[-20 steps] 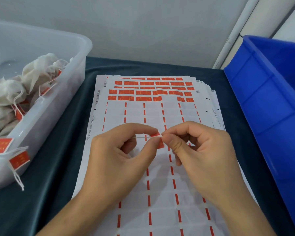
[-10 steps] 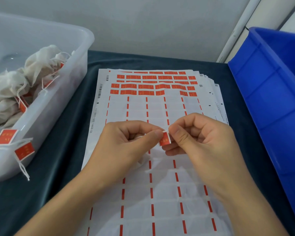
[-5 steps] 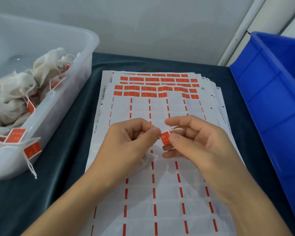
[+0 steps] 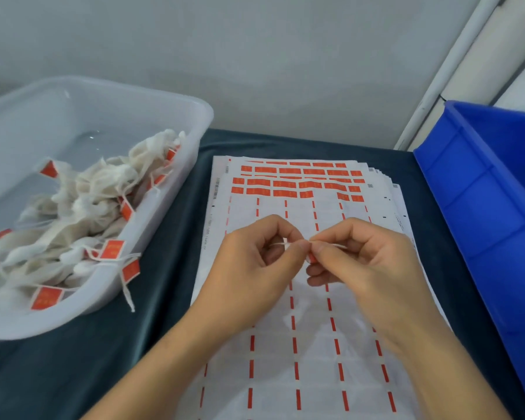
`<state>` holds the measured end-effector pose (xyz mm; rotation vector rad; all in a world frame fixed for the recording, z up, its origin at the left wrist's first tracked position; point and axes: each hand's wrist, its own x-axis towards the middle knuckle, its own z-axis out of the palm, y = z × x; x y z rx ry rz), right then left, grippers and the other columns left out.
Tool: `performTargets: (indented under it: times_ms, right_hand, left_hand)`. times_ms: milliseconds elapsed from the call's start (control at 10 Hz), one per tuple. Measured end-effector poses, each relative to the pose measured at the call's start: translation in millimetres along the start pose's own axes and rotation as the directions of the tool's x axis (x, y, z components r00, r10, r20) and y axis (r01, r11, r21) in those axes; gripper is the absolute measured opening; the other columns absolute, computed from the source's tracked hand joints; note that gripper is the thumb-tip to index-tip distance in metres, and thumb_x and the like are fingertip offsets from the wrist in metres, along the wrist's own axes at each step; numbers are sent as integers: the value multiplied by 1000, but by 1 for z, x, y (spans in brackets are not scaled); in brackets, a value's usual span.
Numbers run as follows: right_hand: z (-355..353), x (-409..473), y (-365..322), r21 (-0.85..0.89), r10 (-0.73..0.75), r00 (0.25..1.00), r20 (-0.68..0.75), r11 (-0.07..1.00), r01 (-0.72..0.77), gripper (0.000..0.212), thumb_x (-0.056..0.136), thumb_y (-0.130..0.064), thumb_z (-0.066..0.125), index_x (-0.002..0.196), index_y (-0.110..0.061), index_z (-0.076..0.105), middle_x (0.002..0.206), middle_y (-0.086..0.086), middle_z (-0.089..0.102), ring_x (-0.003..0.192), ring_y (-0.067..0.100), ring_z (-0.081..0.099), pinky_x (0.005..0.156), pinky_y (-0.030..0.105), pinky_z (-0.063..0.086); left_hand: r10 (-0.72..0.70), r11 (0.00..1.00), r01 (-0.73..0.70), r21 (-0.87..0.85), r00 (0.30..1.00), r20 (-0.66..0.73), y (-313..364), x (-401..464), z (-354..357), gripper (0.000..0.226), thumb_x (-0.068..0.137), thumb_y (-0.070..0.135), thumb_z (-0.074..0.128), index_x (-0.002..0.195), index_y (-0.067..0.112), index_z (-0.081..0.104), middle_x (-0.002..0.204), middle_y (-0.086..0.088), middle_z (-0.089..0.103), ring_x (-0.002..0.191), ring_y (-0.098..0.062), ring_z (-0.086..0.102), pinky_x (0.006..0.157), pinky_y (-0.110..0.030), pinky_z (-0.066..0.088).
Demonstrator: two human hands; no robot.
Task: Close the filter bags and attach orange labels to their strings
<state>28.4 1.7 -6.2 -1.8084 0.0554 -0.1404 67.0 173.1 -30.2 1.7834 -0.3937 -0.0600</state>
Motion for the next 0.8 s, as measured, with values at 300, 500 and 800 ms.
performTargets:
  times_ms: [300, 500, 800]
  right_hand:
    - [47, 8, -91, 45, -371, 920, 124, 929, 368, 14, 96, -12, 72, 88, -23, 78, 79, -1, 78, 71, 17, 78, 63, 25, 63]
    - [154, 38, -130, -138, -535, 820, 203, 813, 565, 12, 95, -22, 74, 87, -30, 76, 82, -15, 74, 77, 1, 71, 70, 12, 54]
    - [165, 39, -111, -454, -404, 897, 181, 774, 441, 8, 95, -27, 72, 101, -28, 77, 83, -16, 68, 70, -2, 62, 60, 6, 41]
  left_hand:
    - [220, 974, -224, 28, 917, -332, 66, -30, -61, 11, 90, 27, 64, 81, 22, 62, 55, -8, 48, 49, -10, 38, 44, -25, 33]
    - [198, 962, -37, 271, 778, -597, 72, -46, -154, 14, 91, 19, 60, 78, 18, 53, 57, 4, 54, 48, -1, 46, 45, -9, 34]
    - [144, 699, 301, 648, 829, -541, 27, -52, -179, 7, 92, 23, 65, 86, 25, 68, 84, 11, 68, 84, -12, 62, 70, -30, 45]
